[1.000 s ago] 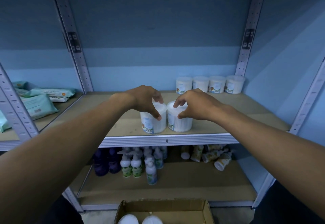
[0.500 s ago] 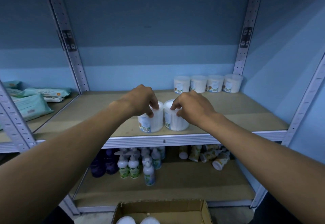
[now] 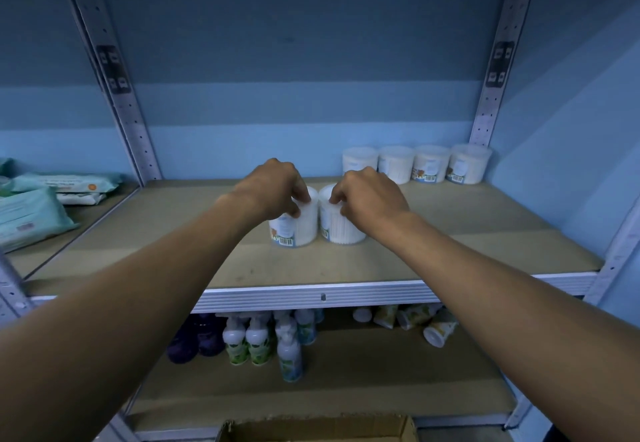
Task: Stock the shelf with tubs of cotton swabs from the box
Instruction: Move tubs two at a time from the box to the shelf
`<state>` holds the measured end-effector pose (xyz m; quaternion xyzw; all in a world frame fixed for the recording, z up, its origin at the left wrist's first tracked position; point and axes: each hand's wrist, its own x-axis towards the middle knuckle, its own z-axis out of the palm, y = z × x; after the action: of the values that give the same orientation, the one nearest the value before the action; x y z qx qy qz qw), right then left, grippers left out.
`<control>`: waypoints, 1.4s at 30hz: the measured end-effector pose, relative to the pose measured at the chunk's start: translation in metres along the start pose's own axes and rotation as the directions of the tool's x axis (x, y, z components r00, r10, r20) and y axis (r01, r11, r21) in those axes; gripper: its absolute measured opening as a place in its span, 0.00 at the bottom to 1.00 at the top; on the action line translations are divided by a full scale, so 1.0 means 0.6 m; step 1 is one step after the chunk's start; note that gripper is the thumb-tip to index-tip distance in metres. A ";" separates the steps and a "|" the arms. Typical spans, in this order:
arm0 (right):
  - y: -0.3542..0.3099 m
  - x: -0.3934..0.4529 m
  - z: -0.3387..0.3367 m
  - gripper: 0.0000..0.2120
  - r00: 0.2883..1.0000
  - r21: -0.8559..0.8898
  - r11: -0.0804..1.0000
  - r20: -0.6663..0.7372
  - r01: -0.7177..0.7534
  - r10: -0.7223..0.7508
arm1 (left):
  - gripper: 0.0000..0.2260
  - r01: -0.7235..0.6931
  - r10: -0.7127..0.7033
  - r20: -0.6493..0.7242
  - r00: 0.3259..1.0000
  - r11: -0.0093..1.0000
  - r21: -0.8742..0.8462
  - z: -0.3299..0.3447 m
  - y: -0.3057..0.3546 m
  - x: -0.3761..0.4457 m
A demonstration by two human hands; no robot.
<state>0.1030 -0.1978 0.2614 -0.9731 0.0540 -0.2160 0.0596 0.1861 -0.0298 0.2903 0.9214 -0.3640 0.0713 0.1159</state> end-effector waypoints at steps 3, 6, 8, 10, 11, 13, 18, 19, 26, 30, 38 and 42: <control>0.012 0.028 0.018 0.18 1.000 0.012 1.000 -0.011 -0.007 0.007 | 0.16 0.004 -0.004 -0.008 1.000 1.000 0.006 0.007 -0.013 0.025; 0.023 0.057 0.039 0.18 1.000 0.021 1.000 -0.010 -0.023 0.024 | 0.16 0.045 -0.045 -0.004 0.999 0.999 -0.017 0.013 -0.026 0.053; 0.027 0.078 0.049 0.17 0.999 0.029 0.999 0.001 -0.033 0.033 | 0.16 0.075 -0.075 -0.004 0.997 0.996 -0.042 0.016 -0.033 0.073; 0.029 0.100 0.055 0.17 0.999 0.041 0.998 0.009 -0.052 0.051 | 0.16 0.088 -0.089 -0.008 0.996 0.995 -0.036 0.019 -0.040 0.092; 0.029 0.112 0.056 0.17 0.998 0.044 0.997 0.012 -0.062 0.062 | 0.16 0.084 -0.084 -0.015 0.996 0.996 -0.026 0.021 -0.043 0.101; 0.030 0.132 0.061 0.16 0.997 0.041 0.996 0.007 -0.077 0.076 | 0.15 0.058 -0.059 -0.040 0.997 0.998 -0.018 0.027 -0.053 0.118; 0.041 0.166 0.084 0.15 0.997 0.044 0.999 -0.062 -0.032 0.035 | 0.15 0.017 -0.017 -0.076 0.997 1.000 0.001 0.038 -0.074 0.155; 0.045 0.172 0.089 0.14 0.997 0.049 0.999 -0.075 -0.022 0.026 | 0.15 0.015 -0.015 -0.085 0.996 1.000 0.007 0.041 -0.078 0.162; 0.063 0.223 0.122 0.12 0.990 0.038 0.999 -0.141 0.020 -0.014 | 0.14 0.013 -0.007 -0.130 0.991 0.999 0.042 0.058 -0.101 0.216; 0.069 0.251 0.134 0.12 0.988 0.032 0.999 -0.151 0.020 -0.015 | 0.14 0.034 -0.028 -0.136 0.990 0.999 0.040 0.066 -0.112 0.243; 0.074 0.296 0.151 0.12 0.989 0.036 0.999 -0.147 -0.023 0.028 | 0.14 0.033 -0.022 -0.164 0.986 0.997 0.068 0.076 -0.133 0.284; 0.078 0.313 0.159 0.13 0.990 0.031 0.999 -0.137 -0.034 0.038 | 0.15 0.029 -0.012 -0.183 0.983 0.995 0.093 0.082 -0.141 0.295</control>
<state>0.3092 -0.2595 0.2469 -0.9537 0.0725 -0.2824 0.0736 0.3752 -0.0986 0.2675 0.9192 -0.3384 0.1716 0.1054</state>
